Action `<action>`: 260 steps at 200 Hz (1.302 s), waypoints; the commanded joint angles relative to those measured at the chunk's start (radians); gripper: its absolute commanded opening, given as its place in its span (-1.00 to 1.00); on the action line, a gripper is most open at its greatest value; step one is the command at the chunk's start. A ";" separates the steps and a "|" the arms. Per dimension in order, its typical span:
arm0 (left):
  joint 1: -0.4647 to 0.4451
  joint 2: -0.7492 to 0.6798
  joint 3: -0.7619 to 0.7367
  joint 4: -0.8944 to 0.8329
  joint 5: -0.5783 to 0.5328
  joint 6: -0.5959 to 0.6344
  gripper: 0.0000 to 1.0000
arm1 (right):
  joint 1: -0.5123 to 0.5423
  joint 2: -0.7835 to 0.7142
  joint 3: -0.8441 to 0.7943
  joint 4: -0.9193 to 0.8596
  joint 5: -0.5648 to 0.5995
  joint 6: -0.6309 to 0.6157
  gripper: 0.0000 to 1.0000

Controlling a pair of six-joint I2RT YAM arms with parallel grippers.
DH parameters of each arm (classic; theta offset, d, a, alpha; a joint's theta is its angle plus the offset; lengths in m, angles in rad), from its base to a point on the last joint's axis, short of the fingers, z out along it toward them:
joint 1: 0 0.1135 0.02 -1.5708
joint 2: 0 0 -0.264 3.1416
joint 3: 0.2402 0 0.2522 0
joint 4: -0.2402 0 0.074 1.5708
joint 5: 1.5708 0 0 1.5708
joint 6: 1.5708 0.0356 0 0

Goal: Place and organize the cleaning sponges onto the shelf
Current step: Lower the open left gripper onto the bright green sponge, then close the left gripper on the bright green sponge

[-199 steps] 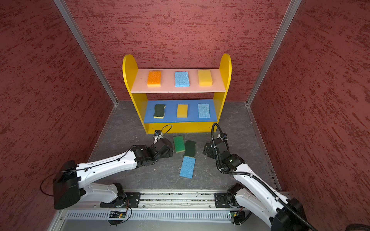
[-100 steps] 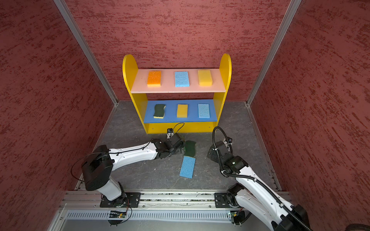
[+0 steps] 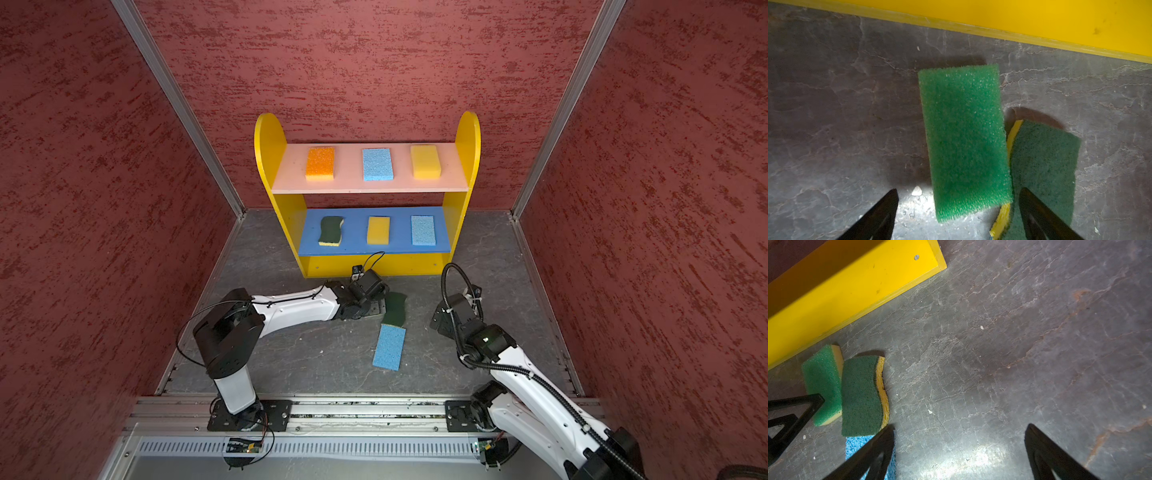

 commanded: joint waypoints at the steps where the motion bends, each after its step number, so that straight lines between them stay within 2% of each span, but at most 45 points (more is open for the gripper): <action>1: 0.006 0.025 0.016 0.023 0.020 0.013 0.82 | -0.004 -0.005 0.030 0.007 0.002 0.000 0.97; 131: 0.018 0.111 0.076 -0.060 0.040 -0.004 0.78 | -0.004 0.025 0.027 0.020 0.013 -0.003 0.97; 210: 0.059 0.057 -0.013 -0.058 0.044 -0.017 0.74 | -0.004 0.040 0.024 0.028 0.015 -0.008 0.97; 260: 0.068 0.017 -0.063 -0.070 0.037 0.052 0.71 | -0.004 0.053 0.022 0.035 0.011 -0.005 0.97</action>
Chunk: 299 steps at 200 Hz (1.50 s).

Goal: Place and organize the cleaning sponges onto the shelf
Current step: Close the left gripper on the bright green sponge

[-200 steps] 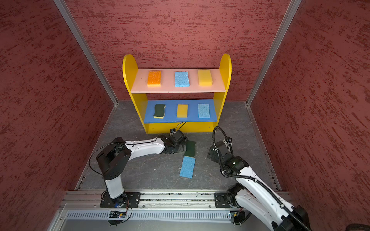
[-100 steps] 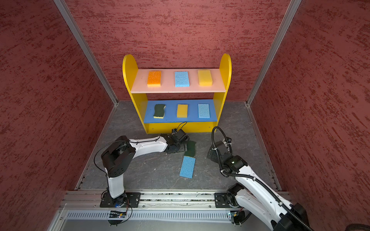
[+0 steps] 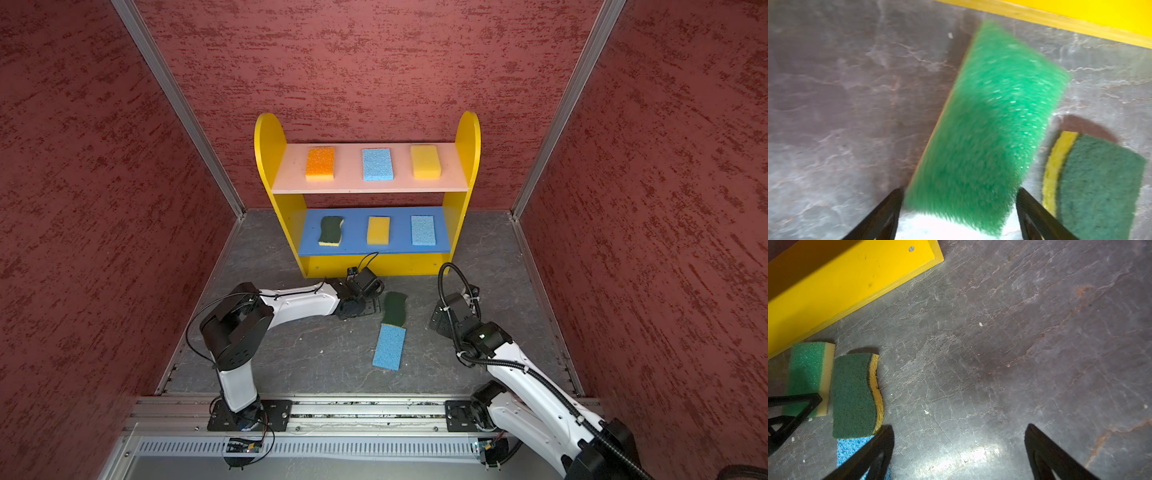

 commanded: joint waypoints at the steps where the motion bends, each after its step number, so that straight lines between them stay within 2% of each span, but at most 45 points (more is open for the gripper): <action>1: 0.004 -0.006 -0.030 -0.054 -0.007 0.041 0.71 | -0.004 0.005 0.023 0.022 0.011 -0.002 0.97; 35: -0.004 -0.032 -0.027 -0.060 -0.040 0.169 0.74 | -0.004 0.012 0.024 0.016 0.011 0.004 0.97; 96: 0.003 -0.051 0.002 -0.070 -0.026 0.534 0.87 | -0.004 0.003 0.026 0.006 0.013 0.014 0.97; 136: 0.025 -0.035 0.007 -0.019 0.014 0.648 0.89 | -0.004 0.009 0.025 0.006 0.008 0.014 0.97; 189: 0.080 -0.025 0.011 0.037 0.092 0.697 0.89 | -0.004 0.003 0.020 -0.006 0.020 0.010 0.97; 233: 0.068 0.021 0.038 0.056 0.139 0.711 0.89 | -0.004 0.006 0.016 -0.006 0.019 0.013 0.97; 299: 0.050 0.047 -0.003 0.082 0.134 0.658 0.89 | -0.004 0.003 0.010 -0.010 0.019 0.014 0.97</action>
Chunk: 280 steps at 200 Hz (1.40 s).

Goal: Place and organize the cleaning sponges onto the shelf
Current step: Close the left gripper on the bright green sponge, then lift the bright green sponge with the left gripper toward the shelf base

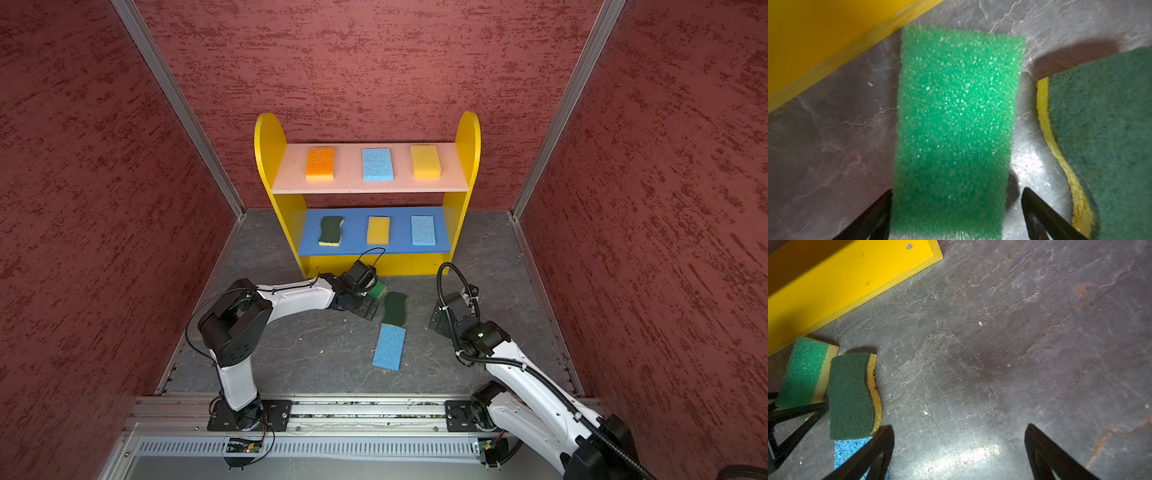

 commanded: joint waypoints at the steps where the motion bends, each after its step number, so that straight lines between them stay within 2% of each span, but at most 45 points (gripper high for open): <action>1: -0.012 0.015 -0.024 0.032 0.009 -0.026 0.88 | -0.004 -0.008 0.009 -0.012 0.019 0.013 0.97; 45: -0.038 0.005 -0.065 0.060 -0.059 -0.077 0.80 | -0.004 -0.009 0.003 -0.011 0.012 0.022 0.97; 110: -0.056 -0.030 -0.163 0.130 -0.080 -0.136 0.73 | -0.005 -0.028 -0.024 -0.013 0.002 0.042 0.97; 169: -0.081 -0.043 -0.230 0.182 -0.089 -0.183 0.52 | -0.004 -0.033 -0.029 -0.021 -0.003 0.051 0.97; 233: -0.117 -0.175 -0.374 0.235 -0.192 -0.324 0.36 | -0.004 -0.012 -0.049 0.016 -0.033 0.057 0.95; 280: -0.134 -0.250 -0.463 0.243 -0.249 -0.399 0.34 | -0.004 -0.009 -0.068 0.038 -0.065 0.055 0.94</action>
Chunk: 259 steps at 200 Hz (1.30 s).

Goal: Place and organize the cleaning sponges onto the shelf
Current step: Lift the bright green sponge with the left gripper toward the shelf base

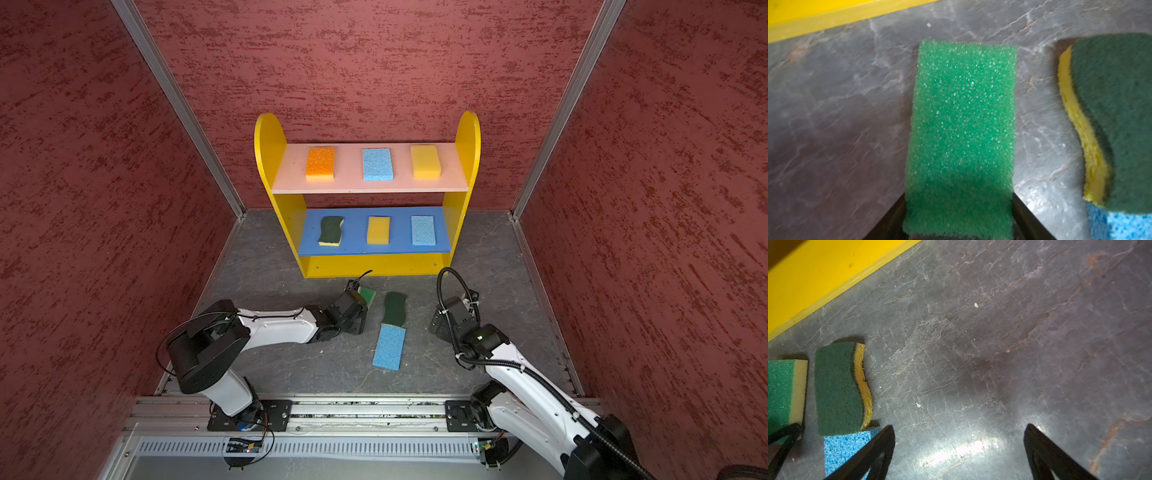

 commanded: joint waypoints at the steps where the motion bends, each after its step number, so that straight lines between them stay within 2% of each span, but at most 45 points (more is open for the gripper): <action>1: -0.015 -0.007 -0.052 -0.063 -0.031 -0.083 0.34 | -0.004 -0.005 -0.013 0.026 -0.022 0.018 0.94; 55: -0.014 -0.139 -0.175 -0.041 -0.132 -0.230 0.30 | -0.004 -0.042 -0.049 0.064 -0.039 0.028 0.92; 88: 0.057 -0.224 -0.228 -0.012 -0.118 -0.250 0.31 | -0.004 -0.030 -0.050 0.112 -0.056 0.017 0.90; 160: 0.199 -0.268 -0.194 0.022 -0.087 -0.126 0.31 | -0.004 0.016 -0.057 0.176 -0.046 -0.004 0.90; 205: 0.257 -0.212 -0.147 0.063 -0.059 -0.049 0.30 | -0.004 0.065 -0.065 0.223 -0.040 -0.016 0.90; 259: 0.284 -0.130 -0.076 0.099 -0.056 -0.005 0.30 | -0.004 0.103 -0.065 0.285 -0.049 -0.039 0.90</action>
